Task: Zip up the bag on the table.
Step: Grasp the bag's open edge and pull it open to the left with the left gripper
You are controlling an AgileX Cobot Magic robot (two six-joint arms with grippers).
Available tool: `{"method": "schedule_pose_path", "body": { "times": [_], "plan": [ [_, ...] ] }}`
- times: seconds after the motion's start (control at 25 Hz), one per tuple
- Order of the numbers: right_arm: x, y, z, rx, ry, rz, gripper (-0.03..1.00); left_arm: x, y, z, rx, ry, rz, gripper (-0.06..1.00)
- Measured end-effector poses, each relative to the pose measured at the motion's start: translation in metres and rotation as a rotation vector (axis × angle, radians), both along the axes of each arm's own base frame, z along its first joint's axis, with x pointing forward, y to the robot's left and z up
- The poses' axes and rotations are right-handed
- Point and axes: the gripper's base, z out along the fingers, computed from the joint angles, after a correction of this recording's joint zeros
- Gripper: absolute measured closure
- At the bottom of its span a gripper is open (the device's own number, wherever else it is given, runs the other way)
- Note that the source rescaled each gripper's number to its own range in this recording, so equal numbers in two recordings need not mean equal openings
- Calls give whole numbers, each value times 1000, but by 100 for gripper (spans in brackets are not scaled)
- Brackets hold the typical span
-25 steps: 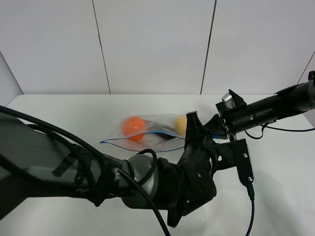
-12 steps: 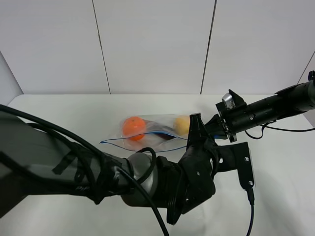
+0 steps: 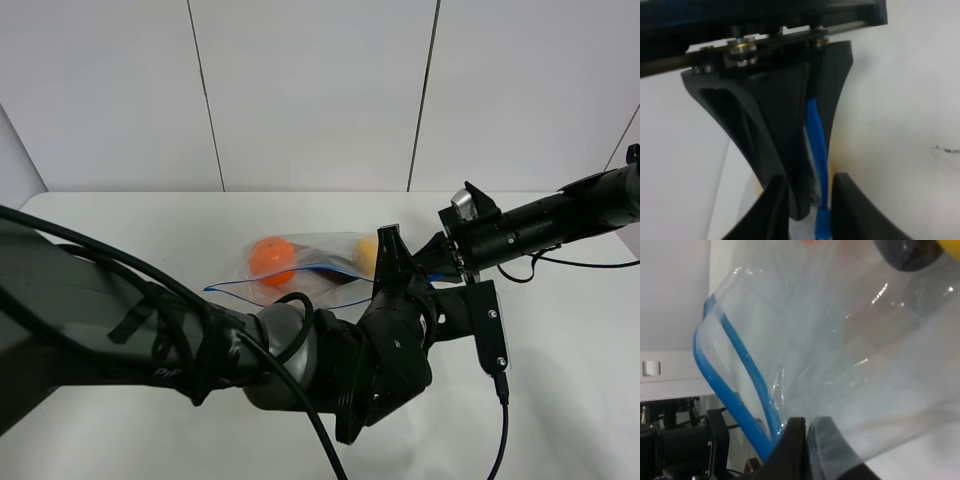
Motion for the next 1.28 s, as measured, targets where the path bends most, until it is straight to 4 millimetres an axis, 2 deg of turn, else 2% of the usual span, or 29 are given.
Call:
{"method": "schedule_pose_path", "body": {
  "times": [0.36, 1.28],
  "plan": [
    [0, 0, 0, 1, 0, -1, 93, -1, -1, -1, 8, 5, -15, 94],
    [0, 3, 0, -2, -1, 6, 93, -1, 14, -8, 168, 6, 41, 94]
  ]
}}
